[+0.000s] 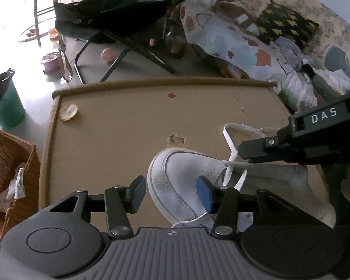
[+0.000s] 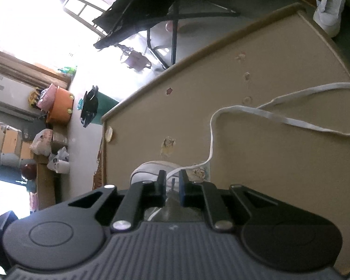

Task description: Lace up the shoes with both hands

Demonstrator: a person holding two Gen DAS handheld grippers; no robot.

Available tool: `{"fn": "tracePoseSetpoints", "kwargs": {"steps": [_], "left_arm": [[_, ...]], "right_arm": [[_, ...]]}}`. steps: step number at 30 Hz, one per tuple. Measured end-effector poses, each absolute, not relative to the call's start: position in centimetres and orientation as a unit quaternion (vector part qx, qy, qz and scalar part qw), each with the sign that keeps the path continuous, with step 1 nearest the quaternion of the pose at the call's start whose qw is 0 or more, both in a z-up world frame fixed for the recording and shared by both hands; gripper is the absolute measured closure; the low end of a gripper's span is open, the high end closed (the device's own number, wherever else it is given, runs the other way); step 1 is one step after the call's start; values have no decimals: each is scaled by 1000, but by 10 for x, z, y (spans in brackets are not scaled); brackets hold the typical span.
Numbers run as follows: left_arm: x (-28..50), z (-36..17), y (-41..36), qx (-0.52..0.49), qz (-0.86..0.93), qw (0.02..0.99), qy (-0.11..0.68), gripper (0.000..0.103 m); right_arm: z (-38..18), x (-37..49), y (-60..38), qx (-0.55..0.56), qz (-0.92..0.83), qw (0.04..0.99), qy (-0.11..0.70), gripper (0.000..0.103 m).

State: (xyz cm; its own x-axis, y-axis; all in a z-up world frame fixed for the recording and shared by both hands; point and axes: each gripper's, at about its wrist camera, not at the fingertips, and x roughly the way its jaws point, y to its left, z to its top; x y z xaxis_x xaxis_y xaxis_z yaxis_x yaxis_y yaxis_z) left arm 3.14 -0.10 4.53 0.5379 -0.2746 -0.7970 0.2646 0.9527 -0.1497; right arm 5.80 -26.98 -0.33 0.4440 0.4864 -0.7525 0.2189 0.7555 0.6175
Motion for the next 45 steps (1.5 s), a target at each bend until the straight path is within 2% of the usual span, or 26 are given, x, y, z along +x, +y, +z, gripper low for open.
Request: {"fn": "tracePoseSetpoints", "kwargs": {"steps": [6,33,37,40,45], "left_arm": [[33,41,-2,-1,-156,874,460,52],[40,33,2,10,-167,868,467,49],[40,34,1,10,-165,869,466,49],[39,34,-1,13,-164,870,466,49],[38,35,-1,12,-161,871,464,49]], "right_arm": [[-3,56,-266,331,92,784,518,100],[15,53,-278,252,51,839,480,103],[16,53,-307,284,29,833,474,103],[12,48,-320,346,34,816,462,99],[7,44,-306,392,69,791,465,94]]}}
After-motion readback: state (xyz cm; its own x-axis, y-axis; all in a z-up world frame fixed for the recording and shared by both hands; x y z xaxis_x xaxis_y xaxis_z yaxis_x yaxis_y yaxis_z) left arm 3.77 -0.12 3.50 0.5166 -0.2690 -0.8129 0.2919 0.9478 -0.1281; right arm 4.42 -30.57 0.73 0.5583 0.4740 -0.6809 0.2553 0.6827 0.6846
